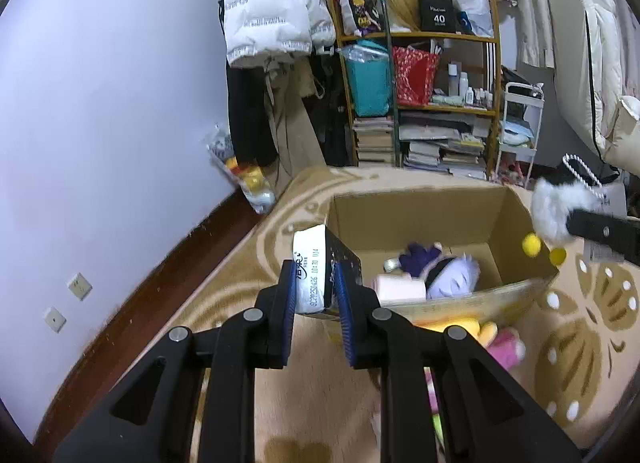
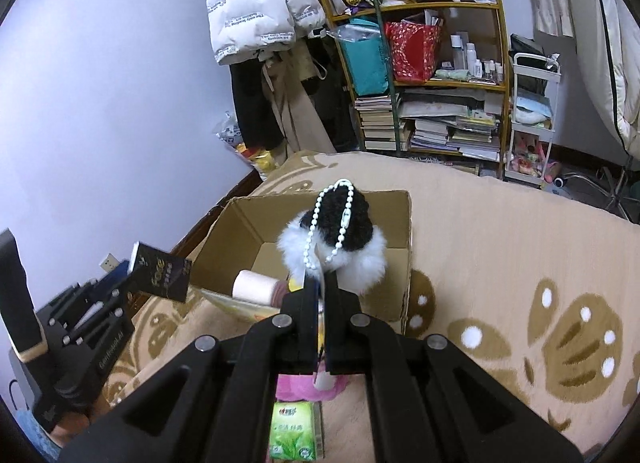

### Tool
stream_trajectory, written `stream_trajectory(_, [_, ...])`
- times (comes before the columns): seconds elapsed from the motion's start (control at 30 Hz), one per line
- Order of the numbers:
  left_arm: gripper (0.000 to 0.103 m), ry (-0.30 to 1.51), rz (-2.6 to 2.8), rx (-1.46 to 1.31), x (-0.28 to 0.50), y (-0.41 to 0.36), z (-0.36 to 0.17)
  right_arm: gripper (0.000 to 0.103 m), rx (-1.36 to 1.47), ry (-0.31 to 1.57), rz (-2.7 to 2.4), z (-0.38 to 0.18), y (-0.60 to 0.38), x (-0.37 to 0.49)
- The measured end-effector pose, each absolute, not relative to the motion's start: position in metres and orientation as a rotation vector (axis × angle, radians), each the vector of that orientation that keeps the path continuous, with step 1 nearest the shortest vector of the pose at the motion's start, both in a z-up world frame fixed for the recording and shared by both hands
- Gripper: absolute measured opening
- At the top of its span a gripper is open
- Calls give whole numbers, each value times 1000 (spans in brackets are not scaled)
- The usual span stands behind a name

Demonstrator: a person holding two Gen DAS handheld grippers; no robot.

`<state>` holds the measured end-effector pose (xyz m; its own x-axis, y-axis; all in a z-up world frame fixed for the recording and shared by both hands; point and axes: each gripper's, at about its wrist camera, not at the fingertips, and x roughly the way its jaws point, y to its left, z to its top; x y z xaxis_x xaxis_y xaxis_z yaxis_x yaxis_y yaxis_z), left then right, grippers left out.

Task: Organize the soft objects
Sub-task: 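Lift both held items and carry them over the open box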

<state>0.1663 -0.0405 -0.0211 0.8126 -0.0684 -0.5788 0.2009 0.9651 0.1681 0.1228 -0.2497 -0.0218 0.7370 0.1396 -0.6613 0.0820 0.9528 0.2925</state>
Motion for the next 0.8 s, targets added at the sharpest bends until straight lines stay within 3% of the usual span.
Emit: stream_trajectory(0.8, [19,646,-217,279,216,-82,-60,2,299,794,22,-60,-260,164])
